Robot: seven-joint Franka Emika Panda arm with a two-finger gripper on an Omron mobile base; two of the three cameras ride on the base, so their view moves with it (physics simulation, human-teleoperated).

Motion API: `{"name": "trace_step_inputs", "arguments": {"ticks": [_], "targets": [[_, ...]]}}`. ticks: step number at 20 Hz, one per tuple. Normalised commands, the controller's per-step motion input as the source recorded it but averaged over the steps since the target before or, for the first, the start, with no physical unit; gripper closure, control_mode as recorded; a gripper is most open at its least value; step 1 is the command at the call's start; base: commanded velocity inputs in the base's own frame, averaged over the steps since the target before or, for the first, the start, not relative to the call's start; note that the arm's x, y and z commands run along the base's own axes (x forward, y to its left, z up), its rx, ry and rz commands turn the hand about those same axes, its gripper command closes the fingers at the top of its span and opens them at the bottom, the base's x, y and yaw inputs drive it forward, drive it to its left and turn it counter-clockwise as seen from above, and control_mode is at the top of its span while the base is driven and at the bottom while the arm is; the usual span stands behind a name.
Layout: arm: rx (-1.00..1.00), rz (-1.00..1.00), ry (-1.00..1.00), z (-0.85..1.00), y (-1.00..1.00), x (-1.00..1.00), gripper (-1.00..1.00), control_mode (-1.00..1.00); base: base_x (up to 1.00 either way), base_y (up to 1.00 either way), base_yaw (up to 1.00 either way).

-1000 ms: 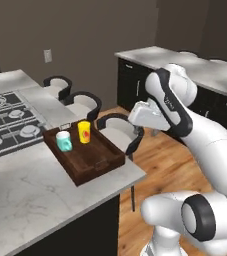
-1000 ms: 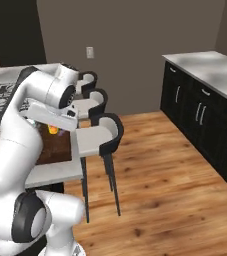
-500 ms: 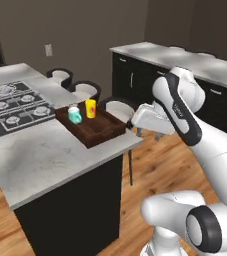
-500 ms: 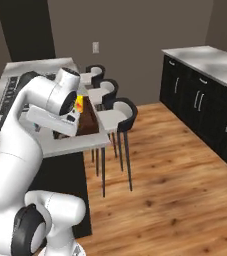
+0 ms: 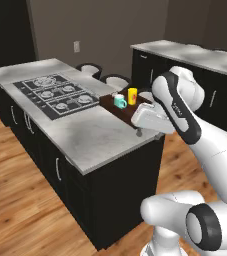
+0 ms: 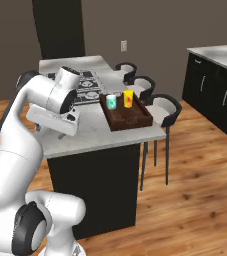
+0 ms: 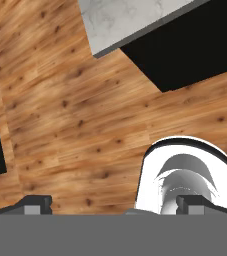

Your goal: There is a tray on the dining counter. Grab the cup, mug, and pitcher and place them on the tray. The pitcher may be placed next to the tray if it cannot fit the tray.

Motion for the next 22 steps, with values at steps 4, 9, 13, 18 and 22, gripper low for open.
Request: {"name": "trace_step_inputs", "arguments": {"ticks": [4, 9, 13, 18, 22], "targets": [[0.0, 0.0, 0.0, 0.0, 0.0, 0.0, -1.0, 1.0, -0.07, 1.0, 0.16], [0.0, 0.0, 0.0, 0.0, 0.0, 0.0, -1.0, 1.0, 0.0, 1.0, 0.32], [0.0, 0.0, 0.0, 0.0, 0.0, 0.0, -1.0, 1.0, 0.0, 1.0, 0.35], [0.0, 0.0, 0.0, 0.0, 0.0, 0.0, -1.0, 1.0, 0.2, 1.0, 0.34], [0.0, 0.0, 0.0, 0.0, 0.0, 0.0, -1.0, 1.0, 0.73, 1.0, 0.28]]}}
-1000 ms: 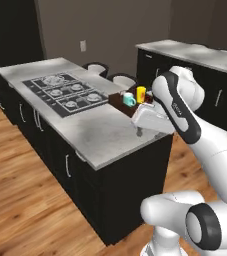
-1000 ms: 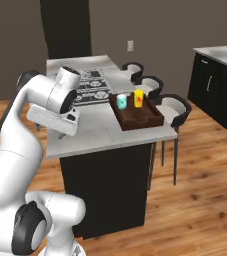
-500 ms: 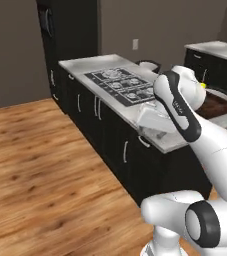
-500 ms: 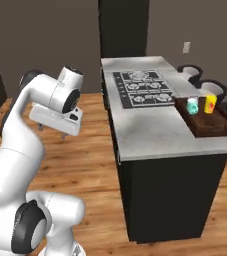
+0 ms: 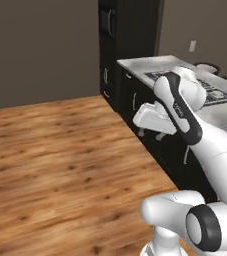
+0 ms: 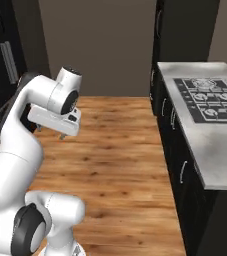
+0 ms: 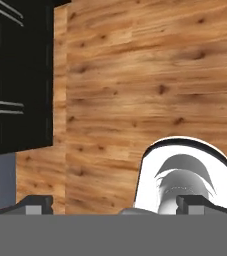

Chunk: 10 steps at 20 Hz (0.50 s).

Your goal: There is a tray on the dining counter. Grab the cup, mug, and pitcher and place them on the tray. The pitcher may be placed next to the tray if it cannot fit the tray.

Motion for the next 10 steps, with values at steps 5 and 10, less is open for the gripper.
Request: {"name": "trace_step_inputs", "arguments": {"ticks": [5, 10], "targets": [[0.0, 0.0, 0.0, 0.0, 0.0, 0.0, -1.0, 1.0, 1.0, 0.92, 0.23], [0.0, 0.0, 0.0, 0.0, 0.0, 0.0, -1.0, 1.0, 1.0, 0.67, 0.26]]}}
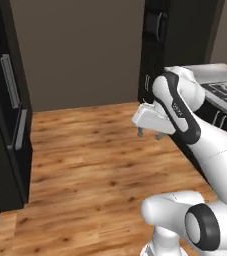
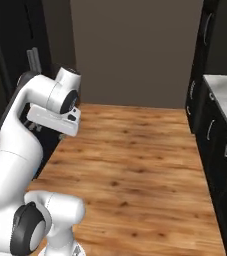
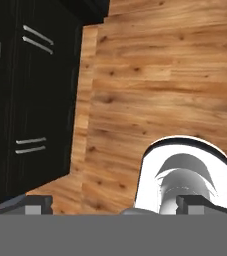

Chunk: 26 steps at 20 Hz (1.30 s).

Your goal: There is a tray on the dining counter. Grab the cup, mug, and pitcher and place them on the tray. The pitcher may be placed next to the tray if it cannot fit the tray.

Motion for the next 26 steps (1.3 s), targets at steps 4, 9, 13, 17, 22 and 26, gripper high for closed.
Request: {"name": "trace_step_inputs", "arguments": {"ticks": [4, 9, 13, 17, 22, 26], "targets": [[0.0, 0.0, 0.0, 0.0, 0.0, 0.0, -1.0, 1.0, 1.0, 0.57, 0.32], [0.0, 0.0, 0.0, 0.0, 0.0, 0.0, -1.0, 1.0, 0.99, 0.35, 0.47], [0.0, 0.0, 0.0, 0.0, 0.0, 0.0, -1.0, 1.0, 0.92, 0.15, 0.55], [0.0, 0.0, 0.0, 0.0, 0.0, 0.0, -1.0, 1.0, 0.8, 0.12, 0.56], [0.0, 0.0, 0.0, 0.0, 0.0, 0.0, -1.0, 1.0, 0.68, 0.09, 0.54], [0.0, 0.0, 0.0, 0.0, 0.0, 0.0, -1.0, 1.0, 0.56, 0.06, 0.52]]}}
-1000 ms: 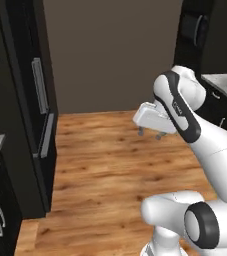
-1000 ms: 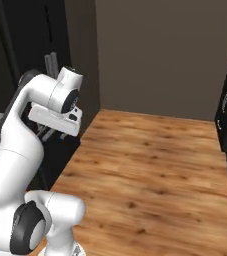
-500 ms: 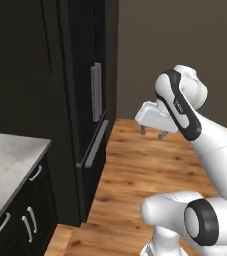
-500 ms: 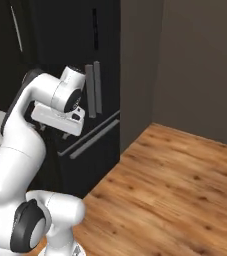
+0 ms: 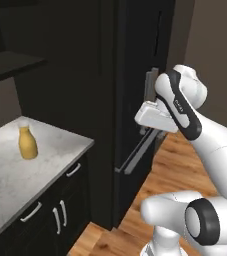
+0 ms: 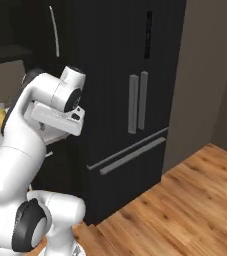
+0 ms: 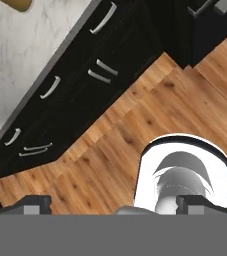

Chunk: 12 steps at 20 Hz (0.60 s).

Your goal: There is a tray on the dining counter. Grab the cup, mug, and pitcher and place them on the tray. The pitcher may be placed next to the tray if it cannot fit the tray.

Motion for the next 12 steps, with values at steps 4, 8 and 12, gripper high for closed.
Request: {"name": "trace_step_inputs", "arguments": {"ticks": [4, 8, 12], "targets": [[0.0, 0.0, 0.0, 0.0, 0.0, 0.0, -1.0, 1.0, 0.48, 0.0, 0.49], [0.0, 0.0, 0.0, 0.0, 0.0, 0.0, -1.0, 1.0, 0.38, 0.0, 0.47], [0.0, 0.0, 0.0, 0.0, 0.0, 0.0, -1.0, 1.0, 0.47, 0.0, 0.49]]}}
